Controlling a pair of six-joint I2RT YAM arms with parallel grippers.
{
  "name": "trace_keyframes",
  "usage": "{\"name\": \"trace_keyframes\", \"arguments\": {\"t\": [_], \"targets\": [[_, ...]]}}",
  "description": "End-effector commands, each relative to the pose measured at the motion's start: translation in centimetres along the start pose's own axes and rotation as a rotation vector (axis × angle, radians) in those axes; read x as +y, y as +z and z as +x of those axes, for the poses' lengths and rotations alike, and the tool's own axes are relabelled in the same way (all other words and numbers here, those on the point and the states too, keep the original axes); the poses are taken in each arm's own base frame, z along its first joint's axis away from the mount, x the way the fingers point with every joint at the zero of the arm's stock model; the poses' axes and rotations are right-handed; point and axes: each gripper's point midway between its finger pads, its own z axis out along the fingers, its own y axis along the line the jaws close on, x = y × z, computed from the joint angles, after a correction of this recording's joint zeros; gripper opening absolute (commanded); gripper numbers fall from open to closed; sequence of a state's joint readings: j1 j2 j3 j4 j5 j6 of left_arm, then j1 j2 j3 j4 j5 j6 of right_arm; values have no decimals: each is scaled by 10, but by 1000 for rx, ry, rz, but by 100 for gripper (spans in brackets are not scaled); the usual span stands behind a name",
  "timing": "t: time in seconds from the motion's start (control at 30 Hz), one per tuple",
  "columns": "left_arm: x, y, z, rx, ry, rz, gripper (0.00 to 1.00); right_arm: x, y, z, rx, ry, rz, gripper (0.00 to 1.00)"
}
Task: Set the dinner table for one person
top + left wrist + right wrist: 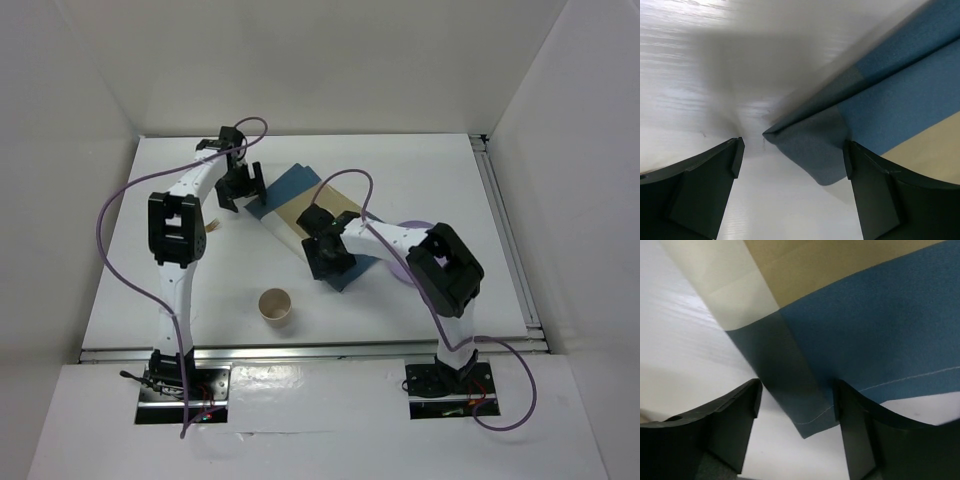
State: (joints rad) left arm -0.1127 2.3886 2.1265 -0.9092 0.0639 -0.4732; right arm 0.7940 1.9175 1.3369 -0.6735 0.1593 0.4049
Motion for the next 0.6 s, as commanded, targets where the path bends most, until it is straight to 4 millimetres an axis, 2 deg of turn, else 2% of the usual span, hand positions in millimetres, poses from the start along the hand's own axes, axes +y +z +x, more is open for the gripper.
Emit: {"name": "trace_keyframes", "arguments": {"t": [0.0,0.1,0.2,0.23,0.33,0.37,0.4,0.47,0.5,0.57], "targets": [[-5,13,12,60,4,36,100,1,8,-15,-40,-15,19,68],[-3,18,15,70,3,32,99,5,9,-22,-55,-22,12,55],[-6,23,24,101,-1,59,86,5,9,-22,-55,-22,12,42],[-9,23,23,99,0,78,80,5,9,-22,-55,-22,12,32],[-18,23,26,116,-1,129,36,2,6,-33,-77,-29,16,16],[-17,20,21,108,-9,142,22,4,2,-38,-86,-27,13,7],[-22,17,19,106,-8,169,0,0,1,-45,-102,-16,24,1],[-21,4,7,80,-32,199,0,-4,-1,-54,-115,-33,34,0],[-28,-5,0,57,-24,231,0,-6,-8,-69,-147,-26,27,0],[-25,-35,-22,-15,-44,269,0,-18,-12,-92,-192,-20,37,0]]}}
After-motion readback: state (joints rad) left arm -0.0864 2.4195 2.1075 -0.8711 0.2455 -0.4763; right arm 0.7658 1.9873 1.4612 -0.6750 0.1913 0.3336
